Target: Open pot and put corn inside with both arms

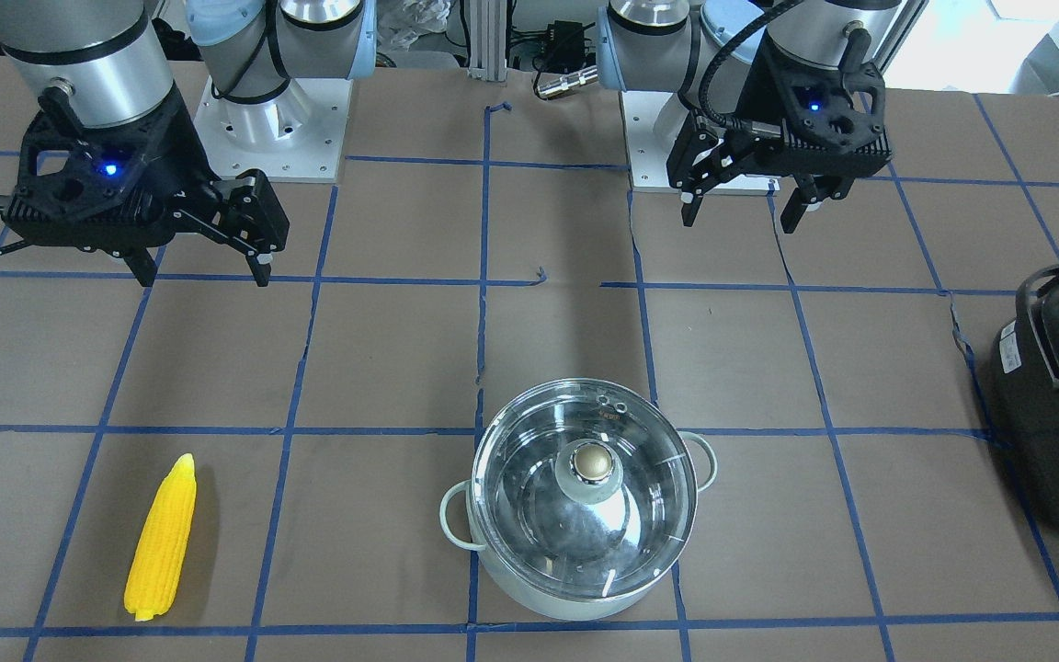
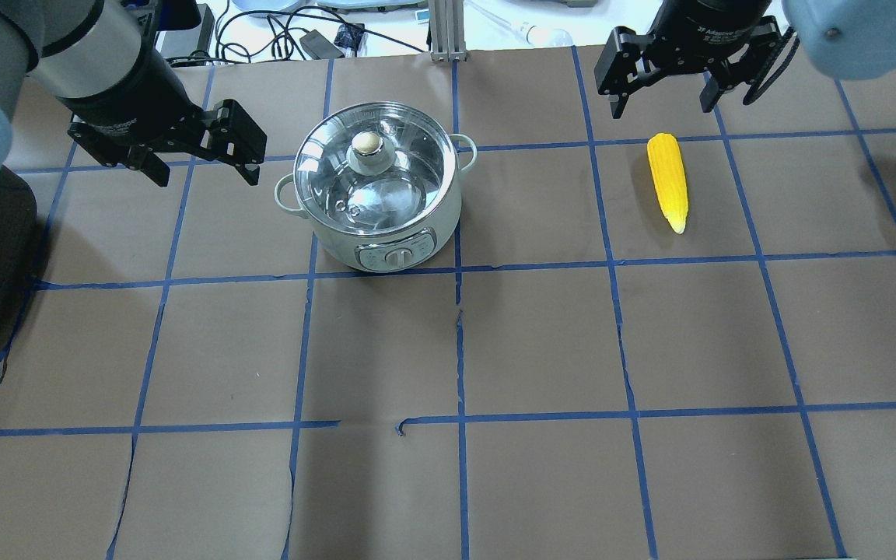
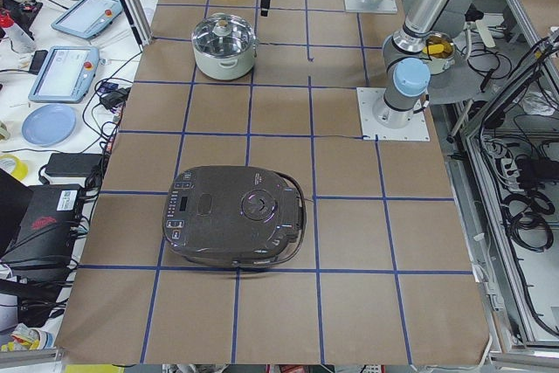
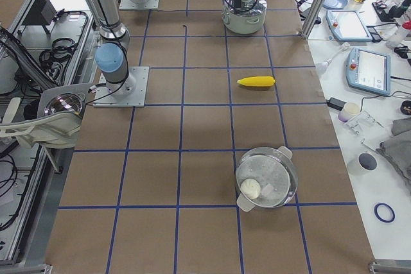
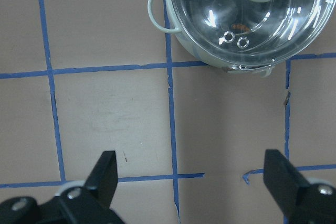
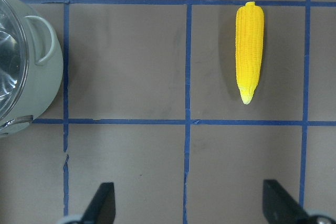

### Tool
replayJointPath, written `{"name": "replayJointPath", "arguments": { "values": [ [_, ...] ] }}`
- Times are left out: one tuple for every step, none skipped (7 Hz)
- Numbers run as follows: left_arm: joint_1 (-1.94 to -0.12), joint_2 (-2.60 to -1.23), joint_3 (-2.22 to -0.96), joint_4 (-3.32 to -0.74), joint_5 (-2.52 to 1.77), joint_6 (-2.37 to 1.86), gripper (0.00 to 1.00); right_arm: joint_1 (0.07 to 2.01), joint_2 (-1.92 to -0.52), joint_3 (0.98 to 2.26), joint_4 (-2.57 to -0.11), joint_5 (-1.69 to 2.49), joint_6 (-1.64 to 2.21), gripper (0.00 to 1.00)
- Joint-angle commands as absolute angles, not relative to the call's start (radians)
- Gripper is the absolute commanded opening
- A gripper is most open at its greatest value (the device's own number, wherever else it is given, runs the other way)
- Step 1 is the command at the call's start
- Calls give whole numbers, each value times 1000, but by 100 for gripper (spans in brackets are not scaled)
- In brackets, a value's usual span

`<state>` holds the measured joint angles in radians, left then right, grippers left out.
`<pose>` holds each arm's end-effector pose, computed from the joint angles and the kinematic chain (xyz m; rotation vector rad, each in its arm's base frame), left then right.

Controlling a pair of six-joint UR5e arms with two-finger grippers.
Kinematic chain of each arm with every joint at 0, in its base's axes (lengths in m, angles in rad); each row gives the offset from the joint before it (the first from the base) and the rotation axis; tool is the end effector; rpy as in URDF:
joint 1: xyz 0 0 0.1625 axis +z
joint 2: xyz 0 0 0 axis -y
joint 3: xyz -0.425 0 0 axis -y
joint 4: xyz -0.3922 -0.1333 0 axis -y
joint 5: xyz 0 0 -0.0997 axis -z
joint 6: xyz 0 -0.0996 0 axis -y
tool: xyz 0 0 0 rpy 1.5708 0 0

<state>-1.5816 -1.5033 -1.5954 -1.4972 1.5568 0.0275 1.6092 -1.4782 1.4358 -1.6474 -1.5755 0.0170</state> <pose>-0.1398 -0.4723 0.5160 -0.0611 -3.1227 0.1823 0.1535 -0.5365 0.5152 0.0331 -3.1345 0.1869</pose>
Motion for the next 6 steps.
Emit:
{"name": "replayJointPath", "arguments": {
  "values": [
    [-1582,-1503,-1595,-1497,1554,28,100,1609,-1477,1437,-1647,-1577,17,100],
    [-1582,-1502,-1595,-1497,1555,28,100,1609,-1477,1436,-1647,-1575,17,100],
    [-1582,-1502,-1595,-1497,1552,26,100,1609,-1477,1436,-1647,-1575,17,100],
    [-1583,-1502,-1595,-1497,1557,26,100,1609,-1477,1436,-1647,-1575,17,100],
    [-1583,-1499,-1595,-1499,1559,25,100,1605,-1476,1437,-1652,-1571,17,100],
    [-1583,-1500,-1595,-1499,1557,25,100,1595,-1477,1437,-1666,-1571,14,100]
  ]
}}
